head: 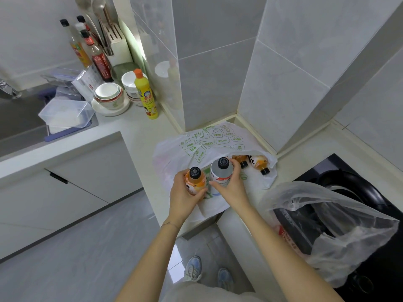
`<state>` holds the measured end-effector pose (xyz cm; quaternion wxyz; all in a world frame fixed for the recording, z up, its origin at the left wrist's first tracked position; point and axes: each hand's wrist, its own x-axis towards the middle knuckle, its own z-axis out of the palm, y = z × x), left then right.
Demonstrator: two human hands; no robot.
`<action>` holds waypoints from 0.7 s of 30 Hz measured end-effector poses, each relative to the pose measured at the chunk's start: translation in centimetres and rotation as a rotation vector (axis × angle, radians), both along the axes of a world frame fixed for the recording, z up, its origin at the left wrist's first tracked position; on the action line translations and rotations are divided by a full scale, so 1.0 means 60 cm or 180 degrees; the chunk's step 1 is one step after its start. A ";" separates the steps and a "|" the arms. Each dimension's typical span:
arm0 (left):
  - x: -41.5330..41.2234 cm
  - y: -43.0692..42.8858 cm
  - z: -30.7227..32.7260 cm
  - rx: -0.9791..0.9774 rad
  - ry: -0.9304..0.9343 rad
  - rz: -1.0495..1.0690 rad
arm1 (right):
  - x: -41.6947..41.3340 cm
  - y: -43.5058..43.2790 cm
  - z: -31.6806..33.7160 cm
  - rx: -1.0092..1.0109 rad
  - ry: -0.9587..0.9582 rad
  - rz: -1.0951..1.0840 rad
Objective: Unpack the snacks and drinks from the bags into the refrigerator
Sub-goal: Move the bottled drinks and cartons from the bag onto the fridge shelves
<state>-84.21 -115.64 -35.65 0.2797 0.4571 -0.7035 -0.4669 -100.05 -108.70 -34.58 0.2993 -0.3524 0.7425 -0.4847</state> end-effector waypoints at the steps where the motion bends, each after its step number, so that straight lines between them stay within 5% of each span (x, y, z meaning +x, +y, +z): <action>1: 0.000 0.000 0.000 -0.0006 0.0005 0.0003 | 0.000 -0.001 -0.003 -0.0015 0.0000 -0.0050; 21: 0.003 0.001 0.024 -0.0423 -0.0325 -0.0240 | 0.056 0.064 -0.010 -0.0046 -0.0053 -0.0692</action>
